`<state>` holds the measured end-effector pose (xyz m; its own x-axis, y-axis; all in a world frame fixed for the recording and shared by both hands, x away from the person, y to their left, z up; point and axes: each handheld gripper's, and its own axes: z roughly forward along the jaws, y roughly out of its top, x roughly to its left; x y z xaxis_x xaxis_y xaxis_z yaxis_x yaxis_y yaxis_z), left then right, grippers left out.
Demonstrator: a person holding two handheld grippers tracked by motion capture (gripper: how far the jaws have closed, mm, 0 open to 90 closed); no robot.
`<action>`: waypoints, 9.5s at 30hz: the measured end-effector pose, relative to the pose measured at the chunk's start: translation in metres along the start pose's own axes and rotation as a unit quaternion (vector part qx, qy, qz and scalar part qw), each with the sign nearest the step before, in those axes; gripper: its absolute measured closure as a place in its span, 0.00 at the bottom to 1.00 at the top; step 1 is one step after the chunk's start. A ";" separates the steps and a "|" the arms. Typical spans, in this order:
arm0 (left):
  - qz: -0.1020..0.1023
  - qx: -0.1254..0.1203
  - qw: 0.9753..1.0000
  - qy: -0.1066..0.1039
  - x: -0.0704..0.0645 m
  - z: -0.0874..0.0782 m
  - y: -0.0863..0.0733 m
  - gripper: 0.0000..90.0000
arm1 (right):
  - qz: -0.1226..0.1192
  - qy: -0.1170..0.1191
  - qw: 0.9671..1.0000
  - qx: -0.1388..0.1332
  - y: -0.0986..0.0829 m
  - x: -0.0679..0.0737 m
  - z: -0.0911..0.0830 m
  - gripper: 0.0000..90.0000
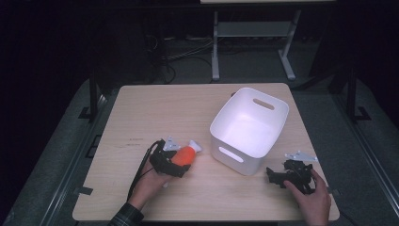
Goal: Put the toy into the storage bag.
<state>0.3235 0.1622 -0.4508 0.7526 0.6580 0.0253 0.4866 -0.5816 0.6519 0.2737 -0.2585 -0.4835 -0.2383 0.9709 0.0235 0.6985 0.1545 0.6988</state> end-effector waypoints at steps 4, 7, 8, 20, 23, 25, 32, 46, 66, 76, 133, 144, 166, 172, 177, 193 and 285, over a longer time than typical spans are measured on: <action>0.007 0.010 1.000 0.007 -0.001 0.003 -0.001 0.14 | 0.000 0.000 1.000 0.000 0.000 0.000 0.000 0.00; 0.007 0.010 1.000 0.008 -0.002 0.004 -0.001 0.14 | 0.000 0.000 1.000 0.000 0.000 0.000 0.000 0.00; 0.007 0.011 1.000 0.008 -0.002 0.004 -0.002 0.14 | 0.000 0.000 1.000 0.000 0.000 0.000 0.000 0.00; 0.006 0.011 1.000 0.007 0.000 0.002 -0.002 0.20 | 0.000 0.000 1.000 0.000 0.000 0.000 0.000 0.00; 0.003 0.009 1.000 0.003 0.001 0.001 -0.002 0.22 | 0.000 0.000 1.000 0.000 0.000 0.000 0.000 0.00; -0.001 0.006 1.000 -0.001 0.003 0.000 -0.003 0.24 | 0.000 0.000 1.000 0.000 0.000 0.000 0.000 0.00; -0.012 0.002 1.000 -0.013 0.007 -0.003 -0.004 0.27 | 0.000 0.000 1.000 0.000 0.000 0.000 0.000 0.00; -0.014 -0.017 0.999 -0.043 0.018 -0.021 0.001 0.27 | 0.000 0.000 1.000 0.000 0.000 0.000 0.000 0.00; 0.000 -0.042 0.996 -0.073 0.029 -0.035 0.027 0.27 | 0.000 0.000 1.000 0.000 0.000 0.000 0.000 0.00; 0.005 -0.052 0.994 -0.093 0.036 -0.041 0.039 0.27 | 0.000 0.000 1.000 0.000 0.000 0.000 0.000 0.00; 0.045 -0.077 0.988 -0.124 0.051 -0.069 0.126 0.27 | 0.000 0.000 1.000 0.000 0.000 0.000 0.000 0.00; 0.051 -0.079 0.988 -0.124 0.048 -0.068 0.145 0.27 | 0.000 0.000 1.000 0.000 0.000 0.000 0.000 0.00; 0.057 -0.083 0.987 -0.125 0.029 -0.054 0.184 0.27 | 0.001 0.001 1.000 0.000 0.000 0.000 0.000 0.00; 0.056 -0.086 0.987 -0.124 0.025 -0.049 0.194 0.27 | 0.001 0.001 1.000 0.000 0.000 0.000 0.000 0.00; 0.058 -0.086 0.987 -0.124 0.020 -0.044 0.202 0.27 | 0.000 0.001 1.000 0.001 0.000 0.000 0.000 0.00; 0.054 -0.084 0.987 -0.127 0.002 -0.019 0.222 0.27 | 0.000 0.000 1.000 0.000 0.000 0.000 0.000 0.00; 0.041 -0.066 0.994 -0.077 -0.008 0.006 0.212 0.18 | 0.001 0.001 1.000 0.000 0.000 0.000 0.000 0.00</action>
<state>0.4238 0.0307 -0.3173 0.8508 0.5248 -0.0272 0.3665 -0.5554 0.7464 0.2736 -0.2584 -0.4833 -0.2379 0.9709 0.0262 0.6995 0.1525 0.6982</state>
